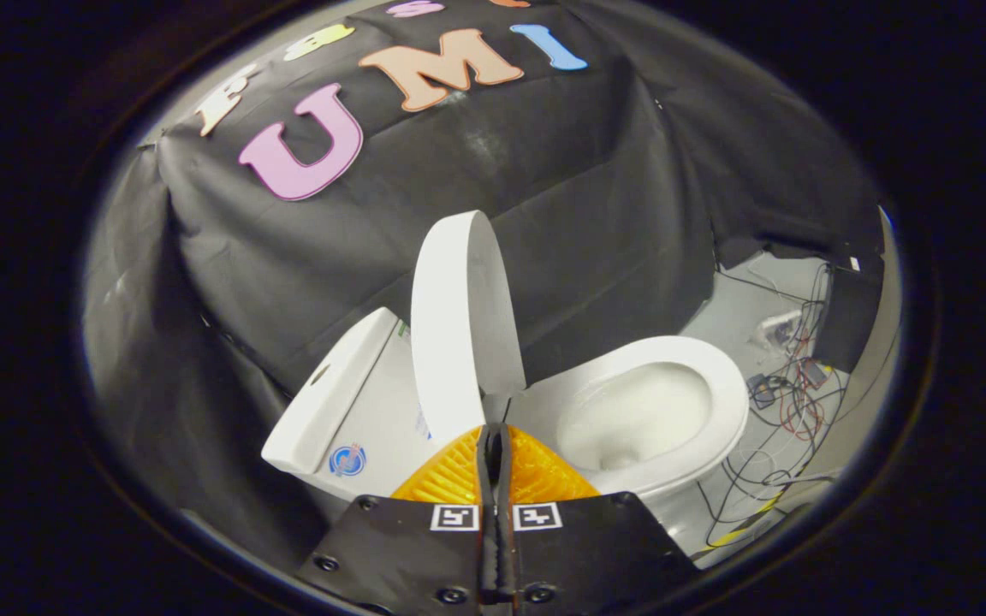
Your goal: Open the toilet lid.
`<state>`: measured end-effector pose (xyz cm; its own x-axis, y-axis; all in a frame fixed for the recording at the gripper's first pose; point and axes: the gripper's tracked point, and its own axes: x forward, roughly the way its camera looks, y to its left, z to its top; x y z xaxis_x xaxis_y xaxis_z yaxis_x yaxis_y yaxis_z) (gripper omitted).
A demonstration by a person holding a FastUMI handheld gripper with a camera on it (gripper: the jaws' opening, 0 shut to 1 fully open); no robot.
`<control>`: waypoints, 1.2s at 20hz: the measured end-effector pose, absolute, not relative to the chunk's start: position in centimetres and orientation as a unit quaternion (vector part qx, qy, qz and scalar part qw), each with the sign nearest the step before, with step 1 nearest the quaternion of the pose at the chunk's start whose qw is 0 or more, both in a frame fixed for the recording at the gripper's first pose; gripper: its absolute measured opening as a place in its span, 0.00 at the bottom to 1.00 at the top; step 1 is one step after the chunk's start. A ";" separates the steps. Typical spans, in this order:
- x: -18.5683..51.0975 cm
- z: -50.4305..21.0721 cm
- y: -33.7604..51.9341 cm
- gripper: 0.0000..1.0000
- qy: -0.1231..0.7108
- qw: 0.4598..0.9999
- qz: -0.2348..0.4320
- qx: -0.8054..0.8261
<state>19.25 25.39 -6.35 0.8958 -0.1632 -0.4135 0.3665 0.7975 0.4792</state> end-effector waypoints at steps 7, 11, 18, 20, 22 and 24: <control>20.3 -5.6 27.7 0.01 0.188 0.940 -0.129 0.254; 21.0 -5.1 29.0 0.01 0.194 0.947 -0.119 0.228; 22.1 -4.7 31.5 0.00 0.192 0.954 -0.104 0.207; 22.6 -4.6 32.3 0.00 0.193 0.957 -0.098 0.193; 23.0 -4.6 33.2 0.00 0.196 0.959 -0.094 0.181; 23.5 -4.4 34.3 0.00 0.197 0.961 -0.090 0.174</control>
